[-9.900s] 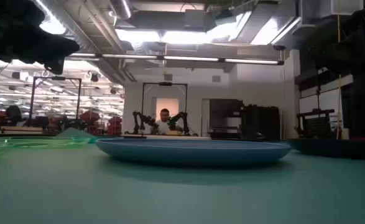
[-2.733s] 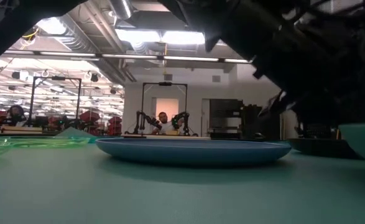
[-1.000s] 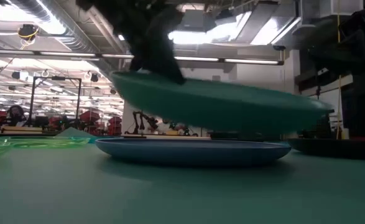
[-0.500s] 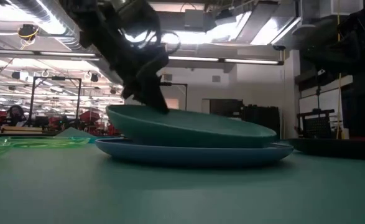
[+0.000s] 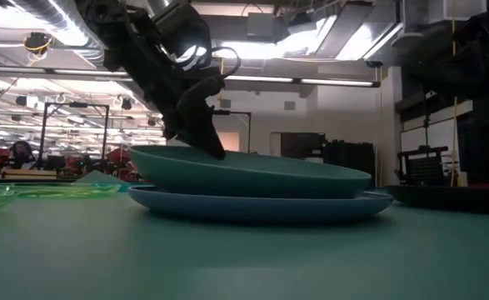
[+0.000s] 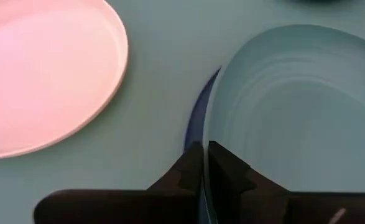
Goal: Stack plastic plates
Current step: Stack the green plate on top of the blue plate, then stack the black plate on top of the green plate
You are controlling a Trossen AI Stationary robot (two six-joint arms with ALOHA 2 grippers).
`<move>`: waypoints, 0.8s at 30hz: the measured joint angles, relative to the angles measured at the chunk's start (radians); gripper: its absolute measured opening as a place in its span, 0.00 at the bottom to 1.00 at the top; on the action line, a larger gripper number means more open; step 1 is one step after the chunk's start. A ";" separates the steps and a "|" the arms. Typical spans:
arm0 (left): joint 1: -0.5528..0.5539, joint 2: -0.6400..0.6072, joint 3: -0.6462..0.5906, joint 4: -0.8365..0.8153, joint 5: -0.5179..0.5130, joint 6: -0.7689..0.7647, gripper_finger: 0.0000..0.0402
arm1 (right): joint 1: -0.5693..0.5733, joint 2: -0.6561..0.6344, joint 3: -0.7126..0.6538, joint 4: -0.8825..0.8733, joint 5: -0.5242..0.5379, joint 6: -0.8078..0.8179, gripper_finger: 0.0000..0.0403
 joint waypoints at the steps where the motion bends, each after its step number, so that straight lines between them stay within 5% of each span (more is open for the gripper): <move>1: 0.001 0.000 0.000 -0.001 -0.003 0.001 0.07 | 0.000 0.000 0.000 -0.003 0.016 0.001 0.01; 7: 0.002 0.007 0.000 0.005 0.016 0.029 0.22 | 0.000 0.019 0.000 -0.007 0.062 0.024 0.02; 12: 0.001 -0.045 0.000 -0.004 0.023 0.086 0.33 | 0.000 0.078 0.009 -0.022 0.065 0.061 0.17; 18: -0.030 -0.156 -0.002 0.011 -0.034 0.162 0.35 | 0.001 0.244 0.123 -0.122 0.038 0.092 0.37; 24: -0.092 -0.151 -0.086 0.205 -0.043 0.189 0.34 | 0.001 0.464 0.284 -0.238 -0.036 0.148 0.42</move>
